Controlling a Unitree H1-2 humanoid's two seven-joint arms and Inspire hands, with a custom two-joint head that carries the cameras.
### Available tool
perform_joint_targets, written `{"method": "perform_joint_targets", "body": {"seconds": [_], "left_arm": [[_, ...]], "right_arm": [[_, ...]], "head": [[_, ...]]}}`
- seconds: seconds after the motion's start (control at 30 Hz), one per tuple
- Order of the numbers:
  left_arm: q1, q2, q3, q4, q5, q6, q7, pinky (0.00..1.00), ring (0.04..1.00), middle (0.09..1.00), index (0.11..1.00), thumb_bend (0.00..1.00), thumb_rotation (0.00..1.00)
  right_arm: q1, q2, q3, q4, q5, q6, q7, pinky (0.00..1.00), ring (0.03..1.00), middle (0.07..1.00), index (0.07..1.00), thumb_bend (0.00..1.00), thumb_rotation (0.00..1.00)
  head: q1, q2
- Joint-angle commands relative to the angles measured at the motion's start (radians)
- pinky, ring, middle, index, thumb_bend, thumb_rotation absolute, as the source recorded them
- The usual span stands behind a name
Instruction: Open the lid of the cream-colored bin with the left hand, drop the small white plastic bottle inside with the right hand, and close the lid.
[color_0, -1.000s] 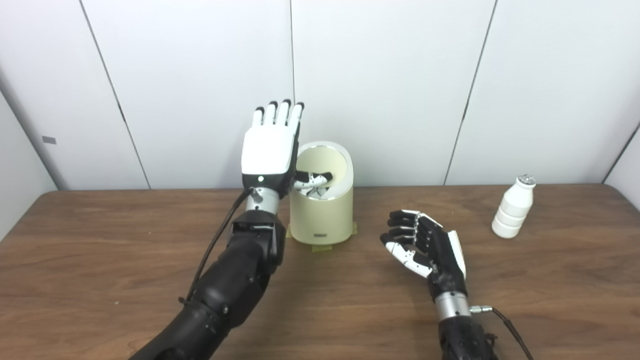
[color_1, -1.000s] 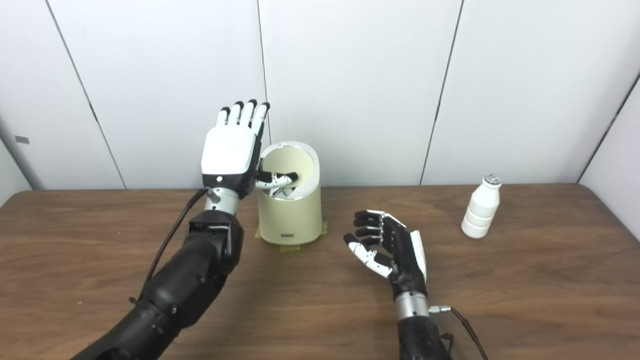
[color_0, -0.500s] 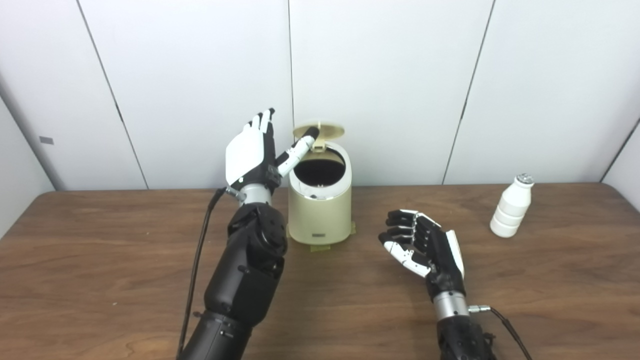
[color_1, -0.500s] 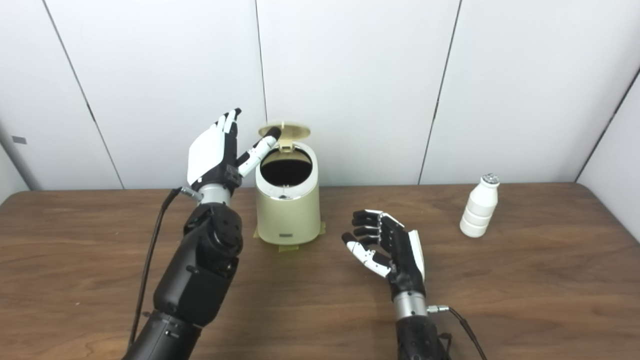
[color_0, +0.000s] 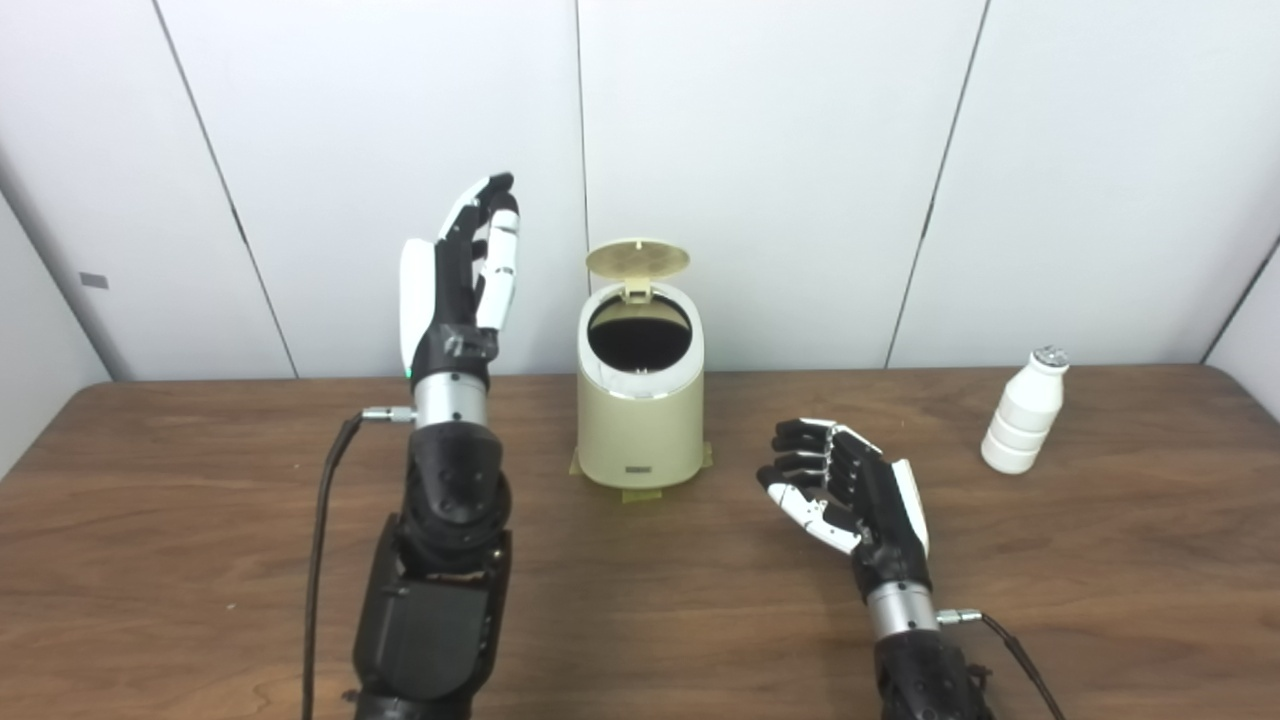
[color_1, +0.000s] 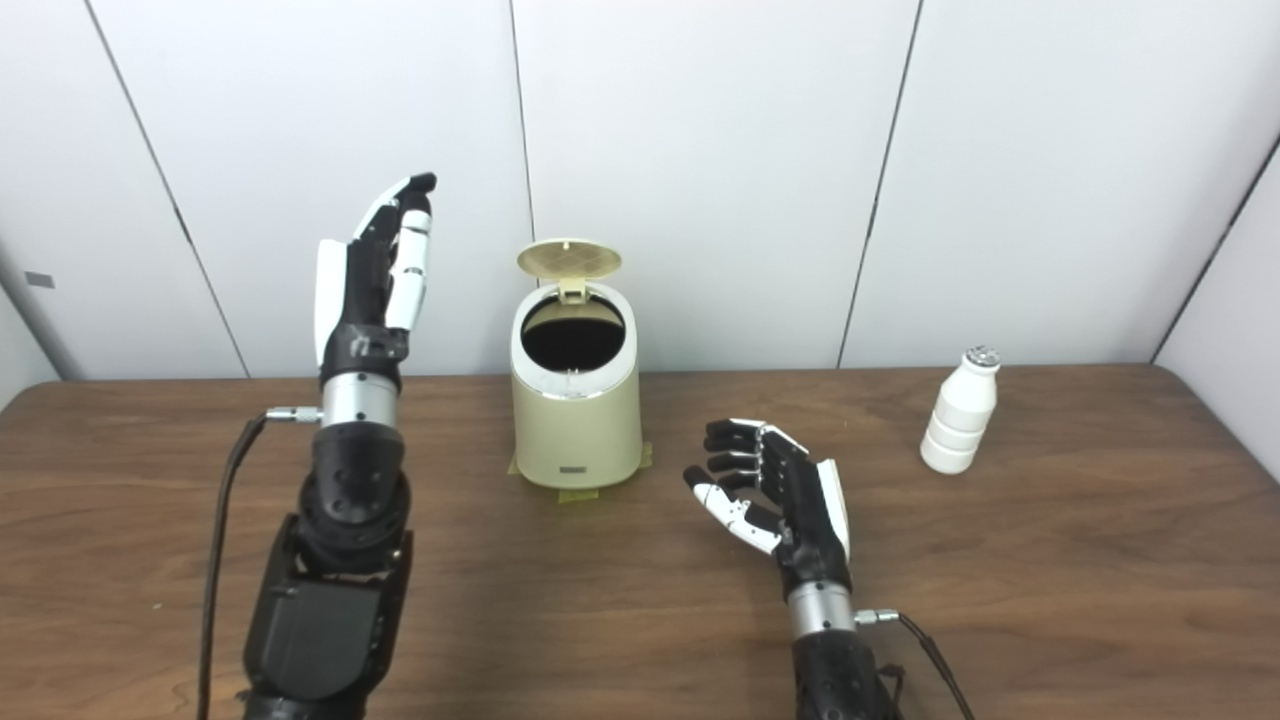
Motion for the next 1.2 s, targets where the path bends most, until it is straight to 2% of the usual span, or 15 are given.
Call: {"method": "perform_joint_targets", "body": {"seconds": [0.0, 0.07, 0.13, 0.23, 0.3, 0.33, 0.53, 0.63, 0.8, 0.87, 0.97, 1.0, 1.03, 1.1, 1.17], "left_arm": [[-0.010, -0.001, 0.010, -0.061, -0.086, -0.034, -0.039, 0.88, 0.910, 0.895, 0.887, 0.24, 0.99], [0.033, 0.004, 0.014, -0.117, -0.122, -0.018, -0.059, 0.85, 0.881, 0.869, 0.865, 0.23, 0.94], [0.075, 0.020, 0.013, -0.150, -0.143, -0.030, -0.076, 0.82, 0.859, 0.844, 0.841, 0.23, 0.88], [0.133, 0.049, 0.016, -0.170, -0.165, -0.060, -0.101, 0.82, 0.849, 0.835, 0.822, 0.25, 0.83], [0.173, 0.066, 0.023, -0.181, -0.200, -0.078, -0.123, 0.85, 0.860, 0.846, 0.828, 0.27, 0.86], [0.191, 0.076, 0.025, -0.183, -0.216, -0.088, -0.135, 0.86, 0.863, 0.850, 0.832, 0.28, 0.86], [0.282, 0.113, 0.019, -0.181, -0.256, -0.140, -0.172, 0.83, 0.849, 0.852, 0.838, 0.29, 0.75], [0.319, 0.117, 0.017, -0.179, -0.263, -0.156, -0.178, 0.82, 0.856, 0.858, 0.842, 0.34, 0.76], [0.359, 0.122, 0.006, -0.172, -0.243, -0.187, -0.173, 0.84, 0.861, 0.861, 0.840, 0.33, 0.79], [0.367, 0.120, 0.005, -0.171, -0.242, -0.191, -0.171, 0.84, 0.862, 0.858, 0.841, 0.32, 0.80], [0.377, 0.122, 0.002, -0.170, -0.235, -0.197, -0.167, 0.85, 0.863, 0.852, 0.835, 0.32, 0.81], [0.380, 0.124, 0.002, -0.170, -0.235, -0.201, -0.168, 0.85, 0.864, 0.852, 0.834, 0.32, 0.81], [0.382, 0.126, 0.003, -0.169, -0.235, -0.203, -0.169, 0.86, 0.871, 0.857, 0.835, 0.31, 0.83], [0.388, 0.128, 0.005, -0.167, -0.248, -0.208, -0.173, 0.86, 0.875, 0.860, 0.835, 0.31, 0.84], [0.396, 0.131, 0.004, -0.165, -0.248, -0.209, -0.175, 0.87, 0.882, 0.863, 0.837, 0.32, 0.85]], "right_arm": [[-0.013, 0.002, -0.004, -0.008, 0.012, -0.031, -0.006, 0.52, 0.598, 0.625, 0.610, 0.29, 0.15], [-0.015, 0.000, -0.008, -0.010, 0.019, -0.041, -0.005, 0.52, 0.595, 0.622, 0.609, 0.29, 0.14], [-0.018, -0.002, -0.013, -0.022, 0.034, -0.038, 0.001, 0.52, 0.599, 0.626, 0.617, 0.28, 0.14], [-0.026, -0.011, -0.014, -0.078, 0.050, -0.018, 0.018, 0.51, 0.593, 0.630, 0.622, 0.32, 0.22], [-0.037, -0.031, -0.013, -0.122, 0.083, -0.004, 0.057, 0.53, 0.610, 0.646, 0.633, 0.41, 0.28], [-0.043, -0.042, -0.012, -0.139, 0.090, -0.004, 0.071, 0.54, 0.616, 0.651, 0.638, 0.44, 0.28], [-0.092, -0.115, -0.038, -0.202, 0.130, -0.001, 0.118, 0.62, 0.680, 0.694, 0.685, 0.66, 0.42], [-0.129, -0.153, -0.055, -0.239, 0.123, -0.016, 0.125, 0.65, 0.697, 0.706, 0.701, 0.75, 0.46], [-0.202, -0.177, -0.093, -0.403, 0.139, 0.077, 0.117, 0.60, 0.694, 0.706, 0.699, 0.70, 0.45], [-0.225, -0.188, -0.117, -0.439, 0.157, 0.124, 0.114, 0.65, 0.711, 0.713, 0.714, 0.71, 0.43], [-0.260, -0.226, -0.168, -0.426, 0.140, 0.154, 0.093, 0.69, 0.744, 0.726, 0.717, 0.78, 0.44], [-0.272, -0.246, -0.189, -0.399, 0.146, 0.144, 0.091, 0.70, 0.750, 0.727, 0.716, 0.79, 0.44], [-0.278, -0.258, -0.200, -0.381, 0.152, 0.136, 0.091, 0.76, 0.775, 0.746, 0.731, 0.81, 0.43], [-0.292, -0.289, -0.228, -0.313, 0.171, 0.083, 0.094, 0.79, 0.789, 0.761, 0.744, 0.83, 0.43], [-0.309, -0.319, -0.251, -0.232, 0.156, 0.026, 0.076, 0.76, 0.775, 0.762, 0.744, 0.85, 0.45]], "head": [[0.000, 0.000], [0.002, -0.001], [0.006, 0.000], [0.007, -0.003], [0.011, -0.008], [0.010, -0.010], [0.001, -0.013], [0.001, -0.013], [0.001, -0.013], [0.000, -0.014], [0.000, -0.013], [0.000, -0.013], [-0.001, -0.013], [-0.003, -0.013], [-0.004, -0.014]]}}
